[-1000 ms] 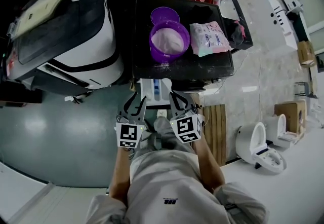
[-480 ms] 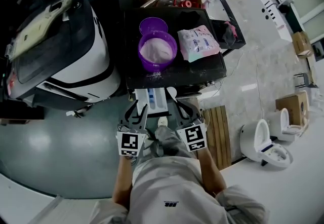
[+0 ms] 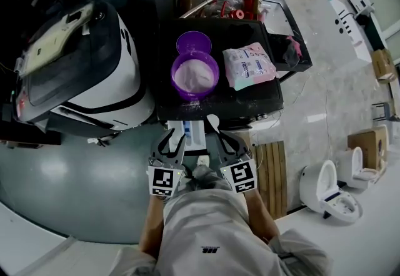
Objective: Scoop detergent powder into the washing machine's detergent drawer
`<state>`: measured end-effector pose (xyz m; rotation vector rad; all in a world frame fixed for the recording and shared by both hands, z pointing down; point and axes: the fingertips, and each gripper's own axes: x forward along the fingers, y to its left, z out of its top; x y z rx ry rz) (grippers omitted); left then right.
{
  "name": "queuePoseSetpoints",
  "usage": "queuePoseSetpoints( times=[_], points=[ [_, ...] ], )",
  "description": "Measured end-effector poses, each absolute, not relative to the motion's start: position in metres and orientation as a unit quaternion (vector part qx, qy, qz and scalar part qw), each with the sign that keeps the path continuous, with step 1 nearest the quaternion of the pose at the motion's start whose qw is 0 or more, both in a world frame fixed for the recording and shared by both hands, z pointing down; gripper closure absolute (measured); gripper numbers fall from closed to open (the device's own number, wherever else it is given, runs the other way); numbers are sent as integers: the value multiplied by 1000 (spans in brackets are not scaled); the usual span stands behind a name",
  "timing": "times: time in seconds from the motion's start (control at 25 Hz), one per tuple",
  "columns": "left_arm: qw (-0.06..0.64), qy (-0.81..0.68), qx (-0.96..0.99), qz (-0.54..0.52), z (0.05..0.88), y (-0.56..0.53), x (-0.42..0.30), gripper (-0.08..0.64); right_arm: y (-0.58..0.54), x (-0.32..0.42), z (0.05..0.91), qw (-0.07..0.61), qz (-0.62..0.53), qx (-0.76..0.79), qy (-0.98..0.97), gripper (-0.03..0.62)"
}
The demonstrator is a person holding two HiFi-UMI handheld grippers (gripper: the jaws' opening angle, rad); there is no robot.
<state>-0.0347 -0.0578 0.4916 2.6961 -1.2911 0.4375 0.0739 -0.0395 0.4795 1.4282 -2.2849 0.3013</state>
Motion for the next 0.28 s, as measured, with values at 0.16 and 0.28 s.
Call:
queuePoseSetpoints(
  times=[0.16,0.28],
  points=[
    [50,-429,890,148,485,-69,-22,410,-50,86,473,206,103,510,-829,583],
    [46,-432,889,148,480,-76,-12,410,-56,95,469,204,100,506,-832,583]
  ],
)
